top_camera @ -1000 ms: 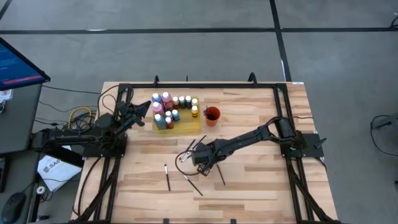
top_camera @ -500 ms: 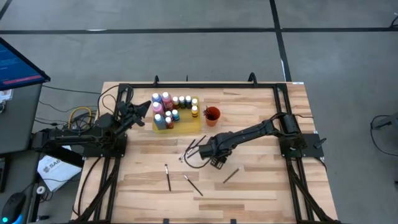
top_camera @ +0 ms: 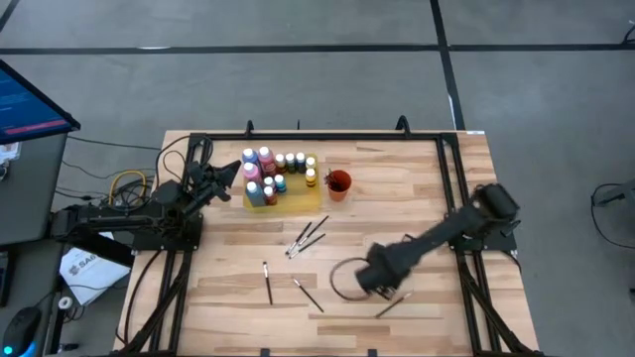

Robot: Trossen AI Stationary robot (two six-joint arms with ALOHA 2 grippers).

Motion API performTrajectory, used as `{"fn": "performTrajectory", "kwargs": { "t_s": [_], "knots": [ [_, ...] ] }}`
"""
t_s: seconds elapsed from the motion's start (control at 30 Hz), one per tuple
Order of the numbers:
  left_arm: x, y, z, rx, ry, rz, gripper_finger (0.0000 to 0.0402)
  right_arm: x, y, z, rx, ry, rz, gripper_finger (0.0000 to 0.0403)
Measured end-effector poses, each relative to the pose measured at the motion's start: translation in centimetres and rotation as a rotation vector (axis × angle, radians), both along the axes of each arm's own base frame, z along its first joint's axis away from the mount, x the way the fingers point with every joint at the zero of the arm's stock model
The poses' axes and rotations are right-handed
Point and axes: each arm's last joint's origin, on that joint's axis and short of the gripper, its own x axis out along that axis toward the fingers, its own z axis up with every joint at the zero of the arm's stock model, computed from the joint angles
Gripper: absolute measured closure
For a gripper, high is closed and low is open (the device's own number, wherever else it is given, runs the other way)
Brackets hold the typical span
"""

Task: Pick & Place Paint Supplies
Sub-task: Put the silver paint brush into the orange cup

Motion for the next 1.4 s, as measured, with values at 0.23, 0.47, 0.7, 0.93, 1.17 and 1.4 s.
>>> {"fn": "performTrajectory", "kwargs": {
  "t_s": [0.23,0.47,0.7,0.93,1.17,1.4],
  "knots": [
    [0.0,0.0,0.0,0.000,0.001,0.000,0.0400,-6.2,6.5,-0.4,0.115,-0.117,0.383,0.0199],
    [0.0,0.0,0.0,0.000,0.001,0.000,0.0400,-9.3,9.4,-4.8,0.145,0.000,0.550,0.0200],
    [0.0,0.0,0.0,0.000,0.000,0.000,0.0400,-10.5,11.1,-7.3,0.185,0.070,0.577,0.0205],
    [0.0,0.0,0.0,0.000,0.001,0.000,0.0400,-9.6,10.1,-6.4,0.151,-0.004,0.592,0.0249],
    [0.0,0.0,0.0,0.000,0.001,0.001,0.0400,-7.6,8.4,-6.0,0.163,-0.020,0.591,0.0262],
    [0.0,0.0,0.0,0.000,0.001,0.001,0.0400,-5.5,5.9,-5.4,0.168,-0.022,0.570,0.0260]
  ]
}}
